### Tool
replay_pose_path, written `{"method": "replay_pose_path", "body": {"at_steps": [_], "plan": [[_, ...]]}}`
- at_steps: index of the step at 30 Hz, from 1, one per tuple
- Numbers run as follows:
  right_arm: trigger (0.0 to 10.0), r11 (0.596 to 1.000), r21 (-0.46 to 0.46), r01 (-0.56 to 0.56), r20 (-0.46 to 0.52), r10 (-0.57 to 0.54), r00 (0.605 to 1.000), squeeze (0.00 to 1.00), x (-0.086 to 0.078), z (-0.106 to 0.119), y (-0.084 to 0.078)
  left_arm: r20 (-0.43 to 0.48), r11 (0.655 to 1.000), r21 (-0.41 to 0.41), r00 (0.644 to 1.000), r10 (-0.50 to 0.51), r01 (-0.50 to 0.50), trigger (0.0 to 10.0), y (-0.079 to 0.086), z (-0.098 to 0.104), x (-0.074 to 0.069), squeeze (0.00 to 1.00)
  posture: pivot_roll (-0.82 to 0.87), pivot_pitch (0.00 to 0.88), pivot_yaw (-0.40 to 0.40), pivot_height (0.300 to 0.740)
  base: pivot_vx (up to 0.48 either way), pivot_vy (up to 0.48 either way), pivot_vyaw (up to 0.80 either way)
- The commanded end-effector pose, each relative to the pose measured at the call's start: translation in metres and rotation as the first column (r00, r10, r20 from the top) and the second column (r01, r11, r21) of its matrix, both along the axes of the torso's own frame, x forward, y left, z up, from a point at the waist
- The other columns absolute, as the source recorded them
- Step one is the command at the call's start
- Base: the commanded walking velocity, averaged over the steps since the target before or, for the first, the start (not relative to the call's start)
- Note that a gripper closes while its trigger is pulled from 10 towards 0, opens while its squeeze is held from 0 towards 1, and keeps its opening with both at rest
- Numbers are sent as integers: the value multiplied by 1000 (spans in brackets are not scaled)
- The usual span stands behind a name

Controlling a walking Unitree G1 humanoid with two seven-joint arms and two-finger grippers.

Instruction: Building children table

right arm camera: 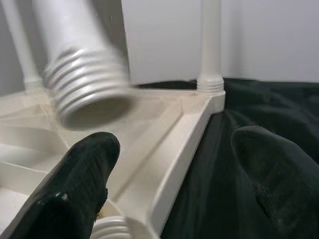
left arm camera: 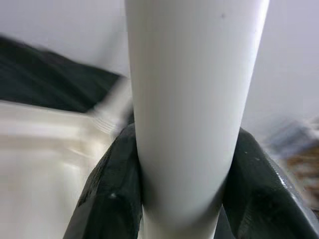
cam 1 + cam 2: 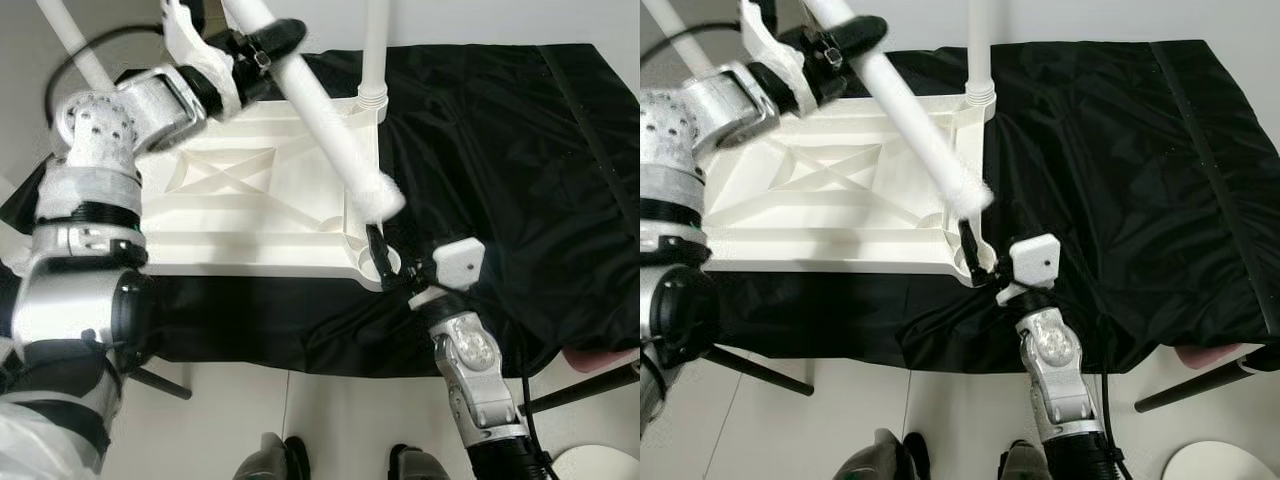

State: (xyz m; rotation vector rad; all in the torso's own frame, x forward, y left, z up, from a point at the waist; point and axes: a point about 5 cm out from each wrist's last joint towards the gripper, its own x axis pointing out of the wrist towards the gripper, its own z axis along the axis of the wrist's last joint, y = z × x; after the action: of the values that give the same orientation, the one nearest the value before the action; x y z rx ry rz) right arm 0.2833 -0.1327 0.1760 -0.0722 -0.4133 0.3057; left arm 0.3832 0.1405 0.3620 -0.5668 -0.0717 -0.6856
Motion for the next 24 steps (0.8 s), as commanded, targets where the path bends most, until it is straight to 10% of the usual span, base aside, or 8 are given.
{"method": "replay_pose_path", "body": {"at_steps": [1, 24], "plan": [[10000, 1000, 5, -29, -54, 30, 998, 0, 2, 1, 2, 159, 993, 24, 980, -119, 116, 10000, -4, 13, -10, 0, -121, 143, 126, 740, 0, 0, 0], [10000, 976, -38, -215, -39, 214, 976, 0, 41, 87, 45, 480, 957, 283, 873, -84, -63, 10000, -83, 21, -58, 0, -90, 143, 96, 740, 0, 0, 0]]}}
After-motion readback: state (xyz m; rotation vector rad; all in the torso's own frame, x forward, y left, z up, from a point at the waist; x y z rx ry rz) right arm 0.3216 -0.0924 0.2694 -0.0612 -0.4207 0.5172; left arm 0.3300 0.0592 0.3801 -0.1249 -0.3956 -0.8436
